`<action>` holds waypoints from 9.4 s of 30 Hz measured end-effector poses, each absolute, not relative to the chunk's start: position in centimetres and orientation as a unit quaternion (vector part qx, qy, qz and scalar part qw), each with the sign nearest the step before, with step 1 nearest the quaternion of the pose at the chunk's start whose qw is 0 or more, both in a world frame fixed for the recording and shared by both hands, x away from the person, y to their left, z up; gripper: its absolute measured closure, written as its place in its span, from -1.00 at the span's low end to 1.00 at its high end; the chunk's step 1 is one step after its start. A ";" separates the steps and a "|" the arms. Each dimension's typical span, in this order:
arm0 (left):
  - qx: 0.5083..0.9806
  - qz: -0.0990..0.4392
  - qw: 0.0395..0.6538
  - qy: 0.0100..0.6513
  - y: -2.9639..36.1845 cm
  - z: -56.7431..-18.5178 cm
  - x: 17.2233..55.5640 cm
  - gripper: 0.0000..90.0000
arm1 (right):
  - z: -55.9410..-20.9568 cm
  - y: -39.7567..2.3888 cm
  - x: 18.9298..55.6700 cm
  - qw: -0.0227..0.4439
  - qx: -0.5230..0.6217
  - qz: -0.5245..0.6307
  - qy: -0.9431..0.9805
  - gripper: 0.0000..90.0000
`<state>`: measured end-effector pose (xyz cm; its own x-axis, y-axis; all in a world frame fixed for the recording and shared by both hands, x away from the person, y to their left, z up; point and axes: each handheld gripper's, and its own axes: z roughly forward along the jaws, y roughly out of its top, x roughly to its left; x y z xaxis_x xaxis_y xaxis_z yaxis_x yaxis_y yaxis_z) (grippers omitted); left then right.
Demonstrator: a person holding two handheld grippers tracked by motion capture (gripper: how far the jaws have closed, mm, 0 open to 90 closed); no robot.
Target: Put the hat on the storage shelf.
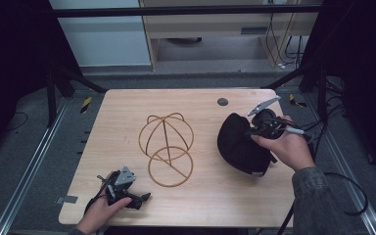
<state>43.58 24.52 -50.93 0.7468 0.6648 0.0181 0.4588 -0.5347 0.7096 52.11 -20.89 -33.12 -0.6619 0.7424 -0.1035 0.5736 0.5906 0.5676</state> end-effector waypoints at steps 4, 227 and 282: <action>0.864 0.144 0.356 0.325 24.5 -50.9 43.6 -1.00 | -31.3 -21.4 51.5 0.182 0.371 0.268 0.870 0.67; 0.864 0.143 0.356 0.325 24.5 -50.9 43.5 -1.00 | -24.3 0.2 51.4 0.132 0.236 0.371 0.888 0.52; 0.864 0.144 0.356 0.325 24.5 -50.9 43.5 -1.00 | -22.6 -3.5 49.8 0.142 0.265 0.395 0.868 -0.09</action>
